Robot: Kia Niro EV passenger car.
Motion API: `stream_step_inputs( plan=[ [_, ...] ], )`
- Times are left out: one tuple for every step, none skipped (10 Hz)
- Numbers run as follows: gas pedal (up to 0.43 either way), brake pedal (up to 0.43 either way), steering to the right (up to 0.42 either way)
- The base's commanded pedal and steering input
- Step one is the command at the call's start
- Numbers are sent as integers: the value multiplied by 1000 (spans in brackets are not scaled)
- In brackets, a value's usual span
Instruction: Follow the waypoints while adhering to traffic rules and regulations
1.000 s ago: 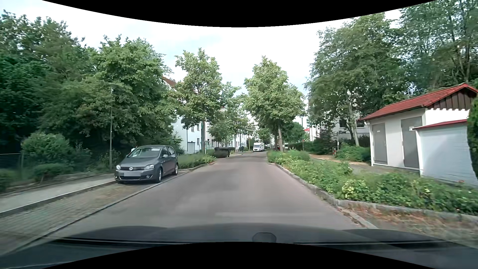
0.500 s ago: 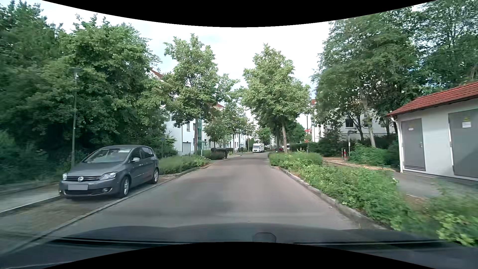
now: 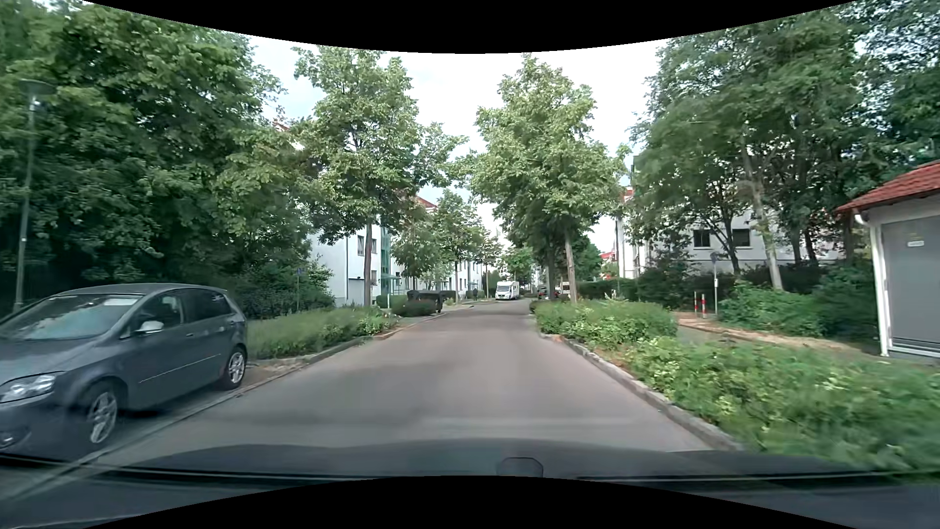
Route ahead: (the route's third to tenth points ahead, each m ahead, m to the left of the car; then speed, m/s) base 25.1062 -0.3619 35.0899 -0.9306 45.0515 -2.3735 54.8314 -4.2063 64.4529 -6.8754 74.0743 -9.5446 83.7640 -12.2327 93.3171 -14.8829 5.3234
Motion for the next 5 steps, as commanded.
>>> stream_step_inputs(
  plan=[
    [110,0,-8],
    [110,0,-6],
    [110,0,-3],
    [110,0,1],
    [110,0,3]
  ],
)
